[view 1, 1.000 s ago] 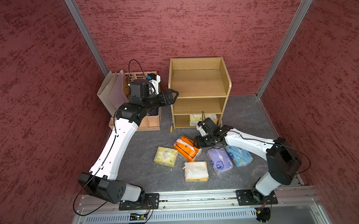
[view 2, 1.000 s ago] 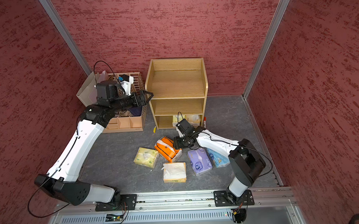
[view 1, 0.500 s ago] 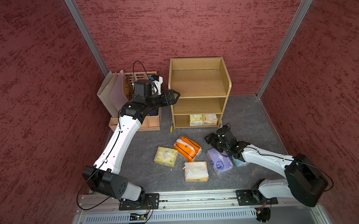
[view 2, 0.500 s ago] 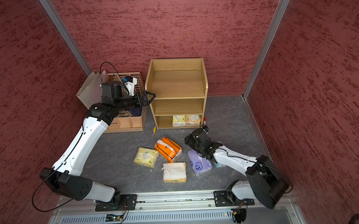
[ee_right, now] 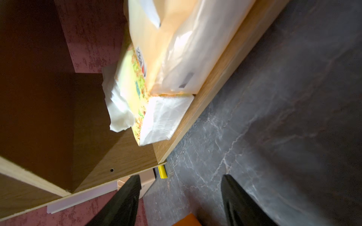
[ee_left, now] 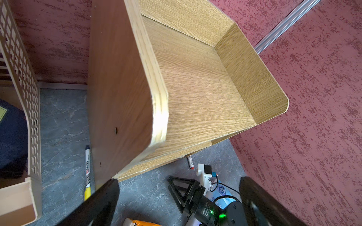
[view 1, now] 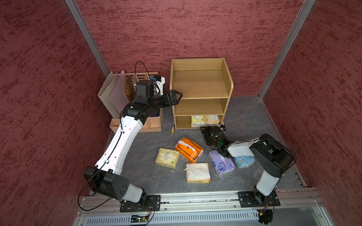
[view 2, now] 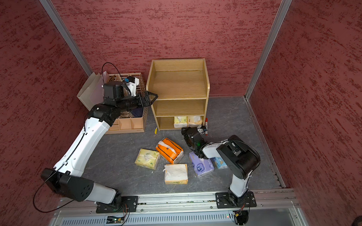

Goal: Remove the tissue boxes from the shelf
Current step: Pick up a box of tissues from the shelf.

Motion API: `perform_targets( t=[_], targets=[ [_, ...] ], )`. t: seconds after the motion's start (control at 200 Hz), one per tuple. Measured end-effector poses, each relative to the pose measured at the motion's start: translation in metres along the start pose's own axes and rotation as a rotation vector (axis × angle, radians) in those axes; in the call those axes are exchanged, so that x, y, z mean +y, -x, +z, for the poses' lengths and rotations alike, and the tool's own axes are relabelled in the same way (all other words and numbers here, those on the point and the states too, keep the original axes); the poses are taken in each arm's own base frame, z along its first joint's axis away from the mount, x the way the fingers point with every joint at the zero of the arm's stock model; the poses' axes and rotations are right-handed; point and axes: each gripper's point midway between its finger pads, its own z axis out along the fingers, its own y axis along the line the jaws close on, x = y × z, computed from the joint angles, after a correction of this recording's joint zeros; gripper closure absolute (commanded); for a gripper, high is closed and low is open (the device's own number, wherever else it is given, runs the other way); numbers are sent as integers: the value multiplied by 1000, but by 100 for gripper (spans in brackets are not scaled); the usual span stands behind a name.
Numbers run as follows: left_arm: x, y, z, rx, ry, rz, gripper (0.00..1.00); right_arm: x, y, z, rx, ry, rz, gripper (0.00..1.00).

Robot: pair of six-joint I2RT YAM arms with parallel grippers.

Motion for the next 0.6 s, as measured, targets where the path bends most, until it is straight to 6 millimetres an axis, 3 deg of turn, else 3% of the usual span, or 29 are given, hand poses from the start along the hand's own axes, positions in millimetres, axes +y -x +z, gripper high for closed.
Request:
perform_targets(
  t=[0.18, 0.601],
  targets=[
    [-2, 0, 0, 0, -5, -7, 0, 17, 5, 16, -24, 63, 45, 32],
    [-9, 1, 2, -10, -24, -9, 0, 41, 26, 29, -80, 87, 83, 32]
  ],
)
